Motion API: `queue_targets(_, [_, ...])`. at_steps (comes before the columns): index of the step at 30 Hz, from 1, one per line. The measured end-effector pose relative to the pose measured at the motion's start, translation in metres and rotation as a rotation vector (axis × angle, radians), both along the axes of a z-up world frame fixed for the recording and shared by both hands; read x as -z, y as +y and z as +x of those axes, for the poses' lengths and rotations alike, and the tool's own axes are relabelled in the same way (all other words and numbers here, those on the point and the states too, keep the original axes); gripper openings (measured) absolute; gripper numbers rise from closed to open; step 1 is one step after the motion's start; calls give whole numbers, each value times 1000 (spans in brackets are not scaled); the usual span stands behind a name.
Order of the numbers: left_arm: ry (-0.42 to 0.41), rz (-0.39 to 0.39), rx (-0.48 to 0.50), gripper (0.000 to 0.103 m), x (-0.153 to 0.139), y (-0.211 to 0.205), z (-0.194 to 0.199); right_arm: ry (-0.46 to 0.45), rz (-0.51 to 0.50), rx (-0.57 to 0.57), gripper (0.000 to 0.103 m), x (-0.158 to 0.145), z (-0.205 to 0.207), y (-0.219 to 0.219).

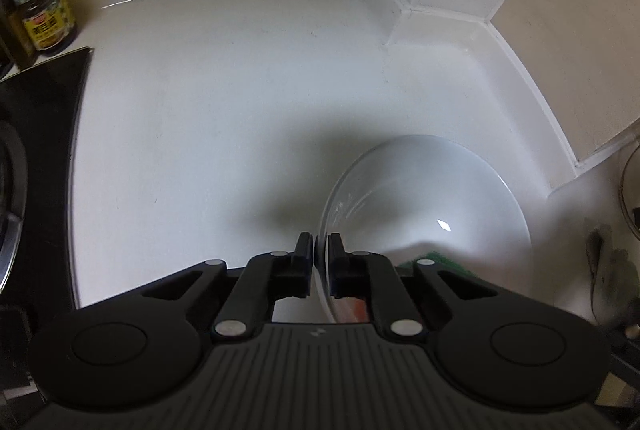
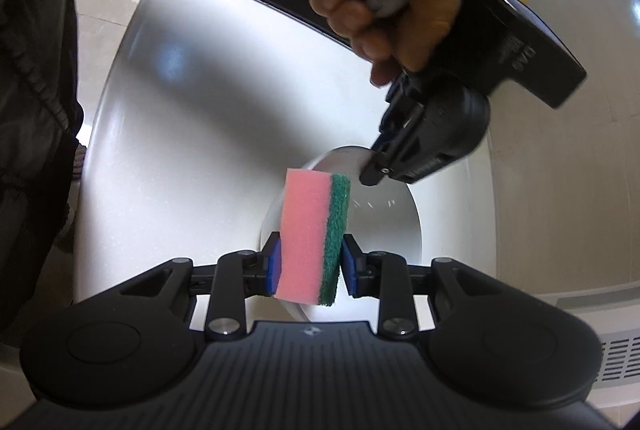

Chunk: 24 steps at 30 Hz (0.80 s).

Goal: Clean bowl
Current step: 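Tilt the bowl with the left gripper while the right gripper scrubs inside with the sponge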

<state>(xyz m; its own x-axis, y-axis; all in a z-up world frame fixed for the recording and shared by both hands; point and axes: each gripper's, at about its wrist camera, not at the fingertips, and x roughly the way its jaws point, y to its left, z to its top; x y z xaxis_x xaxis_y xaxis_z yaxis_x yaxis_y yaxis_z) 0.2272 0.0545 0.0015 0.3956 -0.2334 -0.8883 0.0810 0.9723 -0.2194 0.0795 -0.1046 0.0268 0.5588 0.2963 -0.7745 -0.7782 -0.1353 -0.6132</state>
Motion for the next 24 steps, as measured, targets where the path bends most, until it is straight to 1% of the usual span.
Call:
queue_targets(1, [-4, -14, -26, 13, 0, 2, -10, 0, 1, 3, 26, 1, 0, 2])
queue_targets(2, [-5, -27, -51, 18, 0, 4, -18, 3, 5, 8, 26, 2, 1, 3])
queue_targets(4, [-16, -35, -115, 18, 2, 4, -35, 9, 16, 22, 26, 6, 3, 5])
queue_targets(5, [-17, -29, -126, 18, 4, 2, -39, 11, 21, 26, 26, 7, 4, 6])
queue_targets(7, [-21, -6, -109, 20, 8, -3, -39, 10, 24, 22, 26, 12, 2, 11])
queue_targets(9, [-20, -2, -81, 18, 9, -3, -34, 7, 21, 17, 27, 14, 2, 13])
queue_targets(12, [-22, -6, 17, 15, 8, 2, -5, 2, -4, -6, 26, 14, 1, 15])
queue_targets(13, [-22, -5, 42, 12, 8, 3, 3, 0, -12, -12, 26, 14, 1, 15])
queue_targets(14, [-21, -2, 57, 10, 8, 3, 10, -2, -23, -16, 26, 14, 2, 15])
queue_targets(15, [-20, 0, 67, 10, 8, 3, 16, -4, -37, -17, 26, 14, 3, 16])
queue_targets(16, [-19, 1, 69, 10, 7, 3, 19, -4, -49, -13, 26, 14, 4, 18])
queue_targets(17, [-18, -1, 58, 14, 7, 4, 17, -1, -55, -4, 26, 13, 6, 21])
queue_targets(18, [-25, -5, 41, 16, 6, 6, 11, 5, -55, 6, 26, 12, 7, 21])
queue_targets(22, [-46, -35, 5, 18, 5, 13, -20, 26, -58, 51, 26, 15, 9, 36])
queue_targets(24, [-48, -32, 2, 17, 7, 13, -26, 36, -61, 76, 26, 19, 9, 47])
